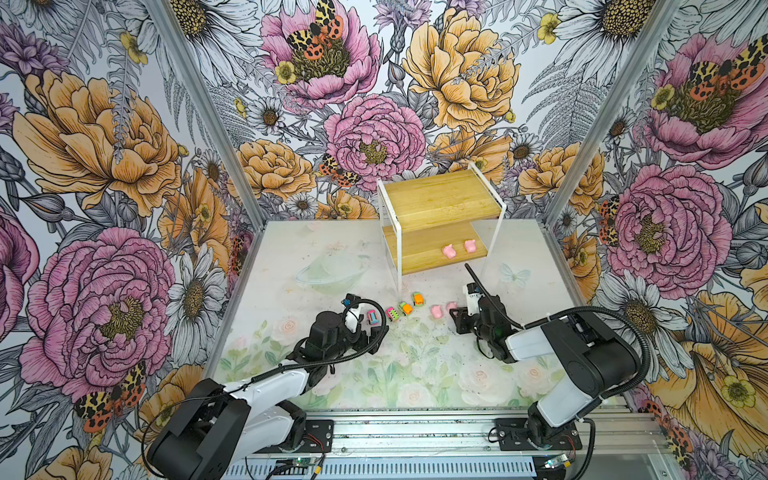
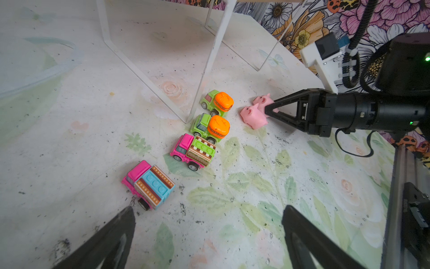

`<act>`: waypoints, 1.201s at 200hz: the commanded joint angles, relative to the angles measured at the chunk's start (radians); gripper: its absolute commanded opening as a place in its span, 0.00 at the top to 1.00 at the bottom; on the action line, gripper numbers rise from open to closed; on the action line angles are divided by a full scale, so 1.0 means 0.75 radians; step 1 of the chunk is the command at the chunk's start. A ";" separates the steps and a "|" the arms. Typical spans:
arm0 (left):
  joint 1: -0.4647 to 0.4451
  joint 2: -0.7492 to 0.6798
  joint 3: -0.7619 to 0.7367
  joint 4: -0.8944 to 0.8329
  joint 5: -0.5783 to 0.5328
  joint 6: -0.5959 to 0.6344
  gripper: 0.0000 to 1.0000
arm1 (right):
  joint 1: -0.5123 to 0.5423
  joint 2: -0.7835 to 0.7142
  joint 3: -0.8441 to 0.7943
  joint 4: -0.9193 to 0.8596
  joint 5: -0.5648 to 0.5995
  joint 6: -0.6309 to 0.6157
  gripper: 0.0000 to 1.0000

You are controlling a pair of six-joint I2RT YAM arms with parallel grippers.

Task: Place and organize the plastic toys onto the shelf
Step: 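Lift the third pig with the right gripper toward the lower shelf, then lower the third pig onto the lower shelf and open the right gripper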

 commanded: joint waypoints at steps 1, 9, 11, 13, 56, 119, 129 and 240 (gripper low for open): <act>-0.011 -0.011 0.027 0.000 -0.015 0.027 0.01 | 0.009 -0.004 -0.021 0.058 0.012 -0.012 0.79; -0.011 -0.011 0.028 -0.002 -0.013 0.026 0.01 | 0.009 -0.016 -0.021 0.055 0.011 -0.011 0.79; -0.011 -0.010 0.028 -0.001 -0.013 0.027 0.01 | 0.010 -0.019 -0.023 0.054 0.010 -0.009 0.79; -0.011 -0.011 0.028 -0.001 -0.014 0.027 0.01 | 0.010 -0.022 -0.023 0.053 0.009 -0.009 0.79; -0.011 -0.010 0.027 -0.001 -0.016 0.027 0.01 | 0.011 -0.173 -0.022 0.001 -0.020 0.017 0.79; -0.014 -0.007 0.029 -0.001 -0.011 0.030 0.01 | 0.012 -0.496 0.068 -0.174 -0.023 0.007 0.79; -0.014 -0.006 0.030 0.001 -0.013 0.032 0.01 | 0.014 -0.530 0.092 -0.191 -0.023 0.004 0.79; -0.021 -0.024 0.021 -0.002 -0.025 0.030 0.01 | 0.040 -0.369 0.453 -0.233 -0.046 -0.018 0.79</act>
